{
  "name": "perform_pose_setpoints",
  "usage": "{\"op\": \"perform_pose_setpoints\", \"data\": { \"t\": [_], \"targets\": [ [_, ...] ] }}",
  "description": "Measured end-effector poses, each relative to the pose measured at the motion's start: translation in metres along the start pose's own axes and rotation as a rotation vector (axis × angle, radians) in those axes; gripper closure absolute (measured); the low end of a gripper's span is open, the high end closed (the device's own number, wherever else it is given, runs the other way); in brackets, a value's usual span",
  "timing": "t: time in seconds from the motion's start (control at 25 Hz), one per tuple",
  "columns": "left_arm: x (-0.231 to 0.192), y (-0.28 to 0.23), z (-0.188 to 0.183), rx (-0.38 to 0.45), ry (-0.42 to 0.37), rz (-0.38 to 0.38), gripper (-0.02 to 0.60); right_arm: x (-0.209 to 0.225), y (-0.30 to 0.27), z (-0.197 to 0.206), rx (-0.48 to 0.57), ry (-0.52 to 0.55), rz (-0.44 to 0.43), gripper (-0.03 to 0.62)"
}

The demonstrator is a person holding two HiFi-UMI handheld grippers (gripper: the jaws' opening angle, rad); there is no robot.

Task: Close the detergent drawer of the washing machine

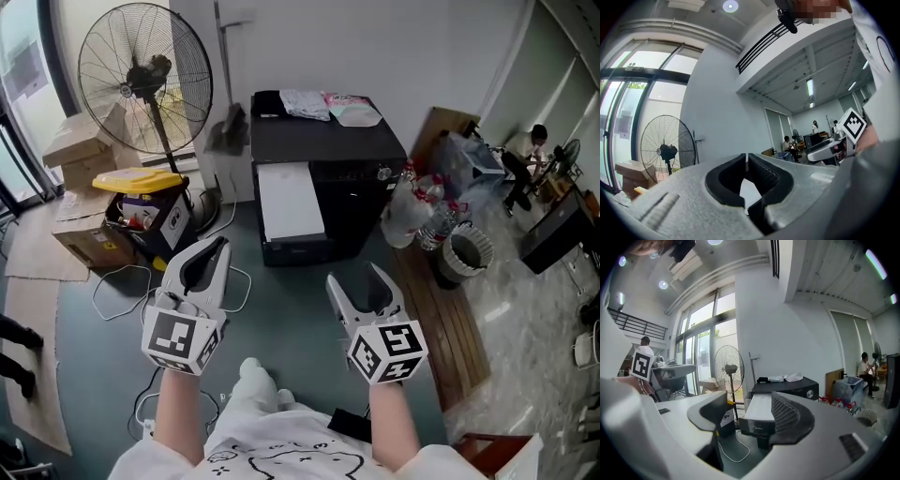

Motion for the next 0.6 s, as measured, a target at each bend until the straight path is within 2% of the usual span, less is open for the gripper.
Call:
{"op": "perform_pose_setpoints", "data": {
  "t": [0.6],
  "targets": [
    [-0.020,-0.061,0.040,-0.055,0.022,0.064,0.563,0.030,-0.075,0.060,-0.127,-0.145,0.024,0.316]
  ]
}}
Point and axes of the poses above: the fingertips, and each gripper's own axes: y backward along the fingers, x to its right, z out of its underside, the point moved 6 cm from there along y, backward along the fingers, and after that the axes turned 12 degrees about -y, right-handed, at the moved point
